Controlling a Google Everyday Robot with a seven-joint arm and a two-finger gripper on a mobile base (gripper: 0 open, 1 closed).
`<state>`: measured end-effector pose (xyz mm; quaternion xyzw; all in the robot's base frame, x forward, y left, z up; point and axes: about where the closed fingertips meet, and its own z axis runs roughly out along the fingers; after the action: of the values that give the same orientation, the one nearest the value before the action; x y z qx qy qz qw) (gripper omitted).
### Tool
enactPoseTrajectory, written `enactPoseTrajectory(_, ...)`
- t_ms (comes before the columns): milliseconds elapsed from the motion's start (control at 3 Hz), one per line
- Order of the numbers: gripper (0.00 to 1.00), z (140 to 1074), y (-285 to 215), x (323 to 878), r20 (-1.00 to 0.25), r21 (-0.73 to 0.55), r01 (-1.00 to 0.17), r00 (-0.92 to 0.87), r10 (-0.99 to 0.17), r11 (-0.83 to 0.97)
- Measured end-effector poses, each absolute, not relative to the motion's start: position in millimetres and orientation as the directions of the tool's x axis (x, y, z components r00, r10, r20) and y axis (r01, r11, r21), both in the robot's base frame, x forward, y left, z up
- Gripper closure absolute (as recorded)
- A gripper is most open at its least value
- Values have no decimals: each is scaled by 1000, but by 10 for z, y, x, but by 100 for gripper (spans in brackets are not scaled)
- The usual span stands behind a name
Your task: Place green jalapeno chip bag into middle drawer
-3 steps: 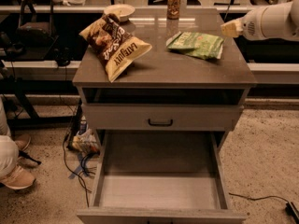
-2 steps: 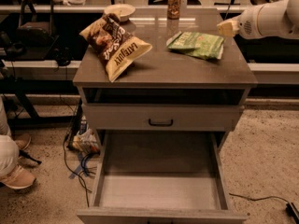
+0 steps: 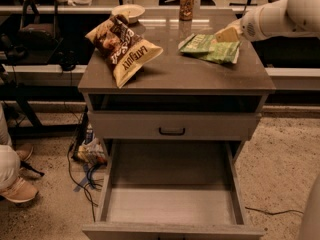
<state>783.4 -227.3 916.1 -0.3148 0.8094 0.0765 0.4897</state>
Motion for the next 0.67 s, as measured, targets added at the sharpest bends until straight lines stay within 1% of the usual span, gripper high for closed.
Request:
enactPoseTrajectory(333,0,9020,-2173,7899,-824,-175,-603,-342,-451,778)
enactPoseTrajectory(667,0,8835,-2039,7963,-810,-145,-626,-370,-455,767)
